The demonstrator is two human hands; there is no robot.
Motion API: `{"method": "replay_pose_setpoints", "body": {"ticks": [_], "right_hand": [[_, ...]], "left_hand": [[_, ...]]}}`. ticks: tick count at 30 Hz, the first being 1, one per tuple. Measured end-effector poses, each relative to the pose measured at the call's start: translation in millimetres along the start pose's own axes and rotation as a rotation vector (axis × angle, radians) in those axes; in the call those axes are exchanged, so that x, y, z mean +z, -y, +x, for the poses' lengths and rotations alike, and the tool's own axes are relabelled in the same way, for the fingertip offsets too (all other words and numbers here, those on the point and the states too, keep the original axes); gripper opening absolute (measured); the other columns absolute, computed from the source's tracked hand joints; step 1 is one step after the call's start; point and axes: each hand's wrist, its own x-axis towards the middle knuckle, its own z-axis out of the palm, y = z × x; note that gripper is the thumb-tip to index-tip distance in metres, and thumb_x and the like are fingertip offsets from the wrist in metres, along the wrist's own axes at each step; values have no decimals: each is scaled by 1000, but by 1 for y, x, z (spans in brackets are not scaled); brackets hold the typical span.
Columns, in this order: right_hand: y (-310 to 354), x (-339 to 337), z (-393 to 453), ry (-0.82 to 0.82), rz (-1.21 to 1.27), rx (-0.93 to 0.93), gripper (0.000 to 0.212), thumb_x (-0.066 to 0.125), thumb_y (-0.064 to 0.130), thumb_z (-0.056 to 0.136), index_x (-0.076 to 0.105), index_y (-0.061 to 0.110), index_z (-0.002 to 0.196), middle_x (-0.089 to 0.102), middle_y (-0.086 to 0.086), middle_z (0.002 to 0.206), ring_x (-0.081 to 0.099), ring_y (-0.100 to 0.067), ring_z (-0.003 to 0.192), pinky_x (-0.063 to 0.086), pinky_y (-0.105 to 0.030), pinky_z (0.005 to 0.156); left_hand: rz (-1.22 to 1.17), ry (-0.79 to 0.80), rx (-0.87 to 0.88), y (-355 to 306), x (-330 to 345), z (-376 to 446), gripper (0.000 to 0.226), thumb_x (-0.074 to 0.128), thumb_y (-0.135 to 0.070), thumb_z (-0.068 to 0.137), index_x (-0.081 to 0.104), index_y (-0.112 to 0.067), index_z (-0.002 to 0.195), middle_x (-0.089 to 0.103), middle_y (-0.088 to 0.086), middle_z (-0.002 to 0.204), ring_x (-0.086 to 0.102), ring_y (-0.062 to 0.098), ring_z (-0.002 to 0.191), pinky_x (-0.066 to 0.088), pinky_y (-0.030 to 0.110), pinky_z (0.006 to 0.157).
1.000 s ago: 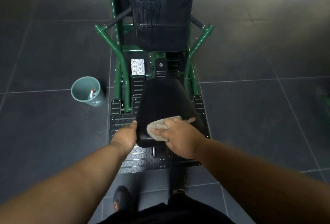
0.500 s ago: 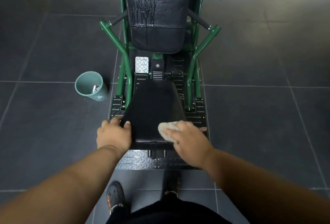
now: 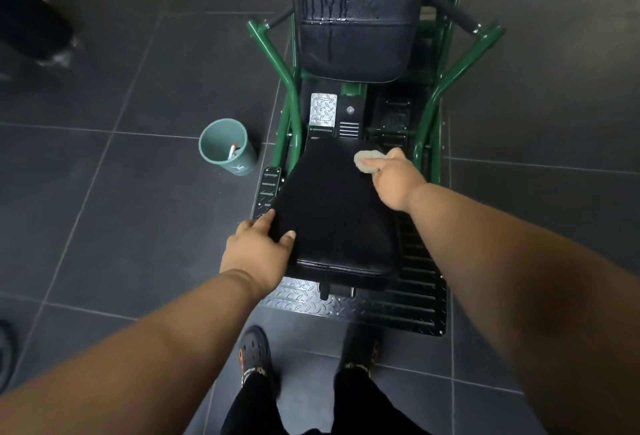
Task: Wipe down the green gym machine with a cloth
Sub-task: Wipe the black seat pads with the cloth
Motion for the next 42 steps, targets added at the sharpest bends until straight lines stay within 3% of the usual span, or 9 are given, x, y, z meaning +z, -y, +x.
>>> {"method": "replay_pose_setpoints", "body": {"ticks": [5, 8, 13, 18, 21, 26, 29, 37, 42], "right_hand": [[24, 0, -108, -113, -77, -3, 41, 66, 27, 96, 55, 20, 135, 50, -10, 101, 50, -22, 80, 45, -28, 67], [32, 12, -177, -139, -190, -103, 45, 46, 16, 104, 61, 29, 144, 48, -6, 120, 52, -23, 102, 47, -28, 88], [35, 34, -260, -149, -299, -198, 46, 54, 11, 101, 59, 20, 145, 45, -6, 121, 58, -21, 91, 53, -32, 88], [66, 103, -281, -61, -617, -304, 66, 52, 20, 89, 40, 13, 154, 45, -17, 141, 46, -32, 118, 43, -41, 112], [89, 149, -265, -29, -815, -312, 82, 56, 24, 84, 28, 7, 160, 48, -17, 136, 50, -35, 110, 49, -47, 99], [145, 202, -237, -86, -1049, -530, 59, 59, 28, 81, 60, 8, 137, 55, -8, 109, 56, -28, 89, 50, -42, 74], [157, 223, -227, -119, -1037, -521, 55, 47, 25, 78, 69, 11, 126, 55, -4, 104, 55, -26, 86, 48, -40, 72], [104, 179, -256, -172, -996, -469, 70, 51, 20, 76, 52, 26, 146, 59, -8, 111, 55, -30, 88, 50, -42, 74], [49, 123, -288, -231, -919, -270, 86, 64, 0, 73, 50, 27, 153, 61, -7, 114, 59, -29, 91, 54, -43, 78]], "left_hand": [[14, -15, 16, 0, 1, -1, 69, 56, -58, 100, 36, -36, 162, 43, 7, 154, 44, 36, 141, 39, 46, 119], [15, -14, 26, -2, -1, -5, 69, 55, -57, 101, 36, -35, 162, 42, 9, 156, 42, 38, 142, 37, 46, 120], [-50, 10, 51, 4, -1, -10, 66, 51, -58, 103, 35, -35, 163, 36, 8, 163, 38, 39, 147, 33, 47, 123], [-279, 101, 121, 30, -11, -11, 58, 53, -47, 105, 45, -26, 159, 42, 5, 163, 43, 25, 149, 29, 38, 126], [-360, 156, 147, 50, -24, -12, 51, 54, -43, 106, 50, -28, 155, 54, -2, 156, 50, 19, 143, 33, 34, 123], [-389, 207, 104, 85, -35, -3, 25, 47, -39, 109, 70, -30, 114, 74, -4, 121, 65, 21, 117, 46, 38, 110], [-446, 197, 79, 97, -39, -1, 18, 49, -34, 109, 65, -35, 117, 71, -9, 117, 65, 16, 112, 45, 29, 99], [-358, 285, 180, 88, -35, 0, 25, 62, -36, 104, 64, -33, 129, 71, -12, 116, 66, 7, 93, 44, 24, 86], [-313, 266, 224, 72, -27, -8, 37, 63, -61, 84, 65, -48, 119, 73, -12, 108, 71, 27, 100, 57, 46, 97]]}}
